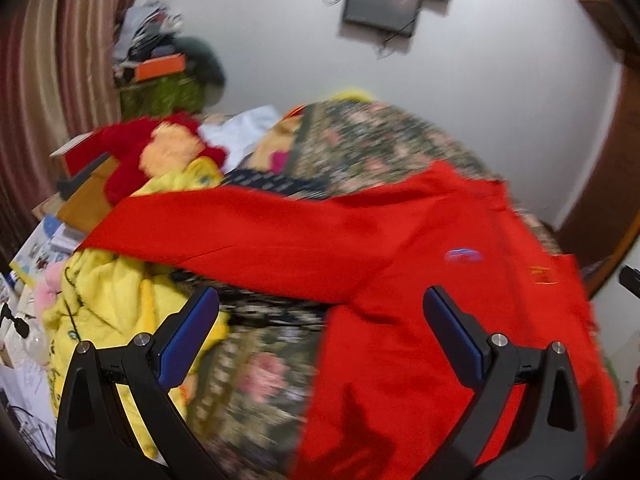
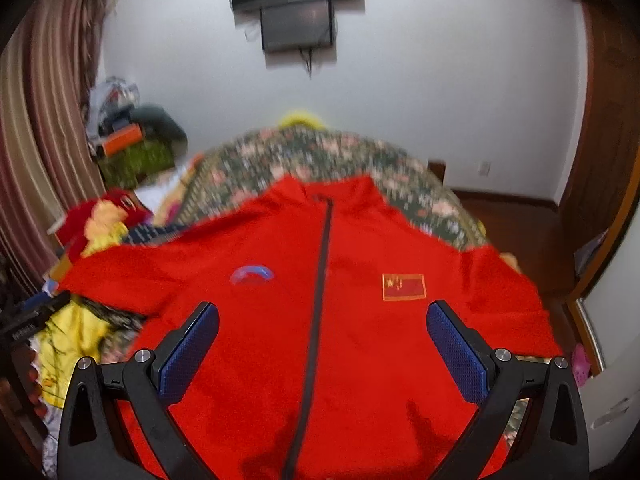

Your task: Fold large clothes

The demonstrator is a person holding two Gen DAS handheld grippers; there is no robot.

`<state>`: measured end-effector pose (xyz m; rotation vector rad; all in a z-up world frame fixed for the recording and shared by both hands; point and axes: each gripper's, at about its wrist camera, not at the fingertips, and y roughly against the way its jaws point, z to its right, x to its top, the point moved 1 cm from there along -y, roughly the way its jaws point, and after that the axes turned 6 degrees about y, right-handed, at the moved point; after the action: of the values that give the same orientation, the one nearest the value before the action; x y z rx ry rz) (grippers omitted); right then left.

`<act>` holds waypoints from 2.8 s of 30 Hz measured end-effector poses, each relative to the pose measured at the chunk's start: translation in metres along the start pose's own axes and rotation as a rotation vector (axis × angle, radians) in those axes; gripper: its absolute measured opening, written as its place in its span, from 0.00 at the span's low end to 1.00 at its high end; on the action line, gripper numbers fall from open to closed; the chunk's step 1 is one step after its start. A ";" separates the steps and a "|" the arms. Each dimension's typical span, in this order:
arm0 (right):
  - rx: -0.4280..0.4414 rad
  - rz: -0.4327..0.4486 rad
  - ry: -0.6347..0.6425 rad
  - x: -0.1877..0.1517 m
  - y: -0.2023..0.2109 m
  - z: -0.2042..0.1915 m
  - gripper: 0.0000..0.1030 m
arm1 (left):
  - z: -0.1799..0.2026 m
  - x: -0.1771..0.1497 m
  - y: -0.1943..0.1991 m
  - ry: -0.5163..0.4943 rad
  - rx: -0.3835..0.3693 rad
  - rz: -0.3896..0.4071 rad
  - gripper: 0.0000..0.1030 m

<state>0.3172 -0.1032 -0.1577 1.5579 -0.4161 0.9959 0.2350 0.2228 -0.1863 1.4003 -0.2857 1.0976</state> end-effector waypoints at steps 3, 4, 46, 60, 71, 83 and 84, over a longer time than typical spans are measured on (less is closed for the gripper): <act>-0.002 -0.092 -0.001 -0.008 -0.051 0.011 1.00 | -0.037 0.005 -0.029 0.040 0.029 -0.038 1.00; 0.001 -0.114 -0.007 -0.012 -0.063 0.015 1.00 | -0.048 0.006 -0.036 0.058 0.031 -0.045 1.00; 0.097 -0.129 -0.171 -0.017 -0.041 0.070 1.00 | 0.030 0.177 -0.045 -0.180 0.143 0.196 0.04; 0.055 -0.098 -0.105 -0.030 -0.004 0.110 1.00 | 0.289 0.042 -0.089 -0.624 -0.210 -0.034 0.03; 0.058 -0.174 -0.133 -0.057 -0.006 0.135 1.00 | 0.328 -0.100 -0.136 -0.735 -0.256 -0.394 0.06; 0.060 -0.177 -0.033 -0.033 -0.001 0.097 1.00 | 0.244 -0.070 -0.081 -0.653 -0.301 -0.386 0.71; 0.063 -0.175 -0.020 -0.030 -0.002 0.091 1.00 | 0.235 -0.063 -0.082 -0.639 -0.292 -0.379 0.71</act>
<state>0.3340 -0.1950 -0.1779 1.6324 -0.2593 0.8656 0.3647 0.0056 -0.2315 1.4316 -0.5845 0.2630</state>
